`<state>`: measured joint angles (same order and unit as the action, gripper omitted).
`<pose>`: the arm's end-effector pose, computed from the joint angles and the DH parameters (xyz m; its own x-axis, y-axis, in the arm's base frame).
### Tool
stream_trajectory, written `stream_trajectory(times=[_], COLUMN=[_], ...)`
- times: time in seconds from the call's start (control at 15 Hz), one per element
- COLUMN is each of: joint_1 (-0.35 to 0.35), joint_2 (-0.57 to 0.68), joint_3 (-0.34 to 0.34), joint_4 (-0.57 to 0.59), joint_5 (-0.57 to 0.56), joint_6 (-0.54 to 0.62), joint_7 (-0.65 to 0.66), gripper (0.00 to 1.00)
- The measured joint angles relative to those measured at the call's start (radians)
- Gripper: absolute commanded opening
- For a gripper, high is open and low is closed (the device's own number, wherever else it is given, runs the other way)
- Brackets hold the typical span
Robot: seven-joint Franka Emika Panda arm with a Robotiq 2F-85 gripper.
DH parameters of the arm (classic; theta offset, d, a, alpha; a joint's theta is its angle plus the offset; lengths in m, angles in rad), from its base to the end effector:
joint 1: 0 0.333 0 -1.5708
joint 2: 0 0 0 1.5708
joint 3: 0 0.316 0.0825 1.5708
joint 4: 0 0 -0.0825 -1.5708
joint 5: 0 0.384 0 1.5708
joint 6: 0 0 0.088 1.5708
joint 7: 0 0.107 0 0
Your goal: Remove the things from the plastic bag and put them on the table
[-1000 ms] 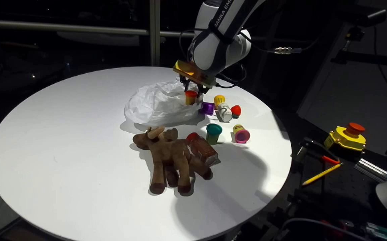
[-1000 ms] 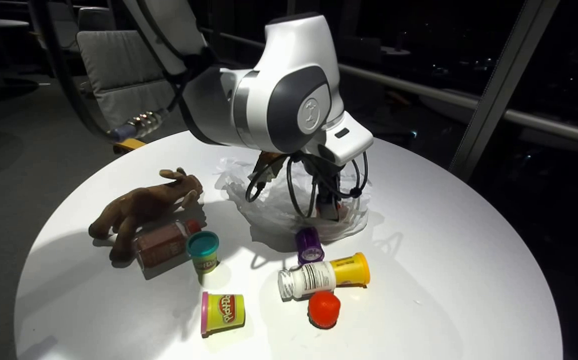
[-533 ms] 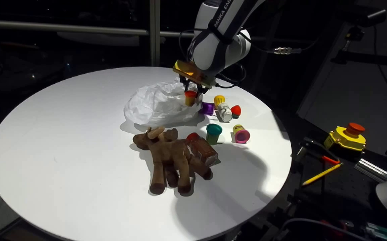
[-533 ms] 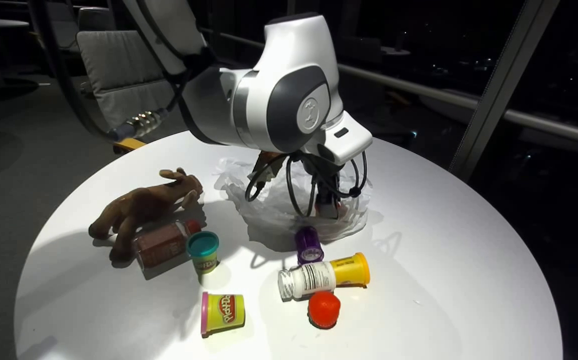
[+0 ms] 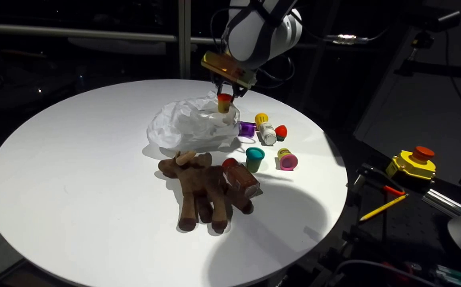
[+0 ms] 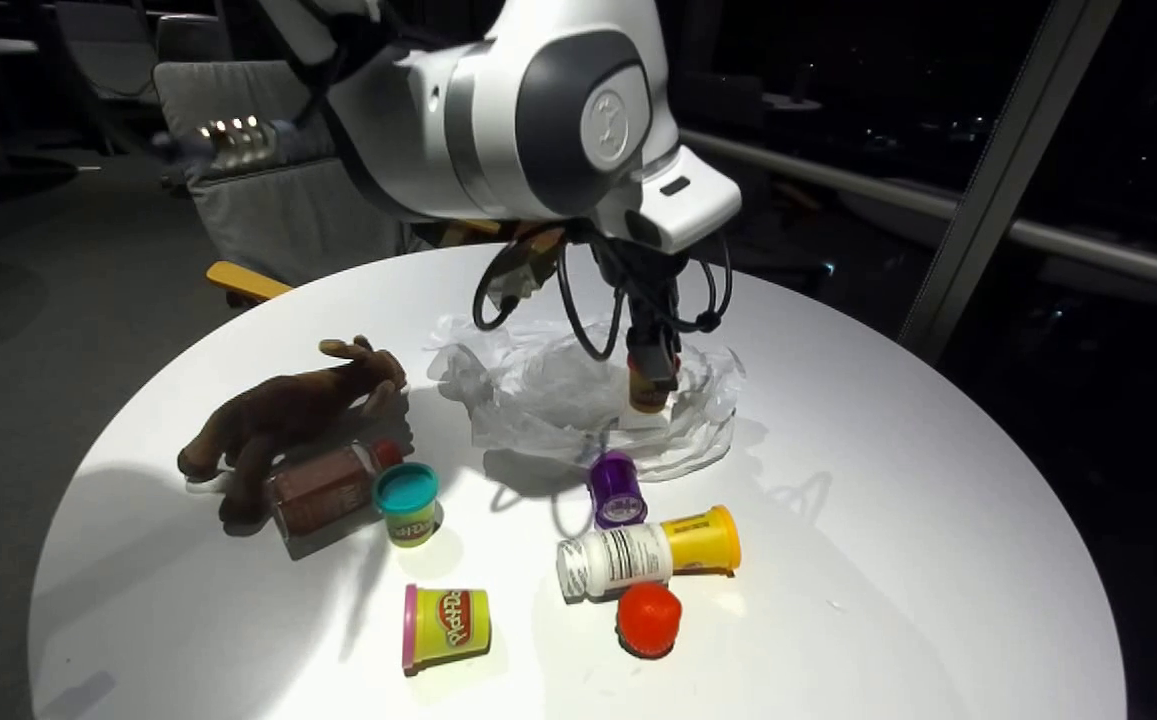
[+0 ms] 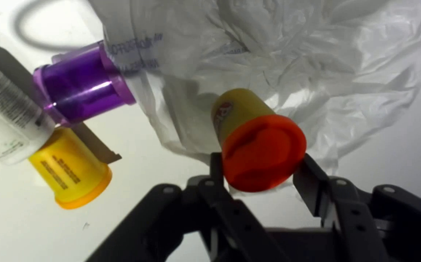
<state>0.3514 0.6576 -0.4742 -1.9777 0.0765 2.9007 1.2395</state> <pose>0.6366 -0.0658 0.1988 0.2152 -0.9188 0.3310 -0.9269 -0.2988 -0.2269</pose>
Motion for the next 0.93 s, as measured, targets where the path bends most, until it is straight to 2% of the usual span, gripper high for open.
stream_trajectory(times=[0.2, 0.4, 0.53, 0.73, 0.87, 0.93], joint_1=[0.083, 0.11, 0.083, 0.039, -0.02, -0.067], joint_2=[-0.13, -0.269, -0.349, -0.409, -0.412, -0.412], joint_3=[-0.103, -0.196, -0.228, -0.281, -0.277, -0.249], joint_4=[-0.083, -0.205, -0.296, -0.415, -0.476, -0.502], joint_5=[-0.083, -0.21, -0.276, -0.289, -0.264, -0.243], joint_6=[-0.062, -0.076, -0.071, -0.013, 0.038, 0.061], joint_7=[0.05, 0.106, 0.109, 0.1, 0.065, 0.033], gripper=[0.27, 0.27, 0.27, 0.27, 0.27, 0.27])
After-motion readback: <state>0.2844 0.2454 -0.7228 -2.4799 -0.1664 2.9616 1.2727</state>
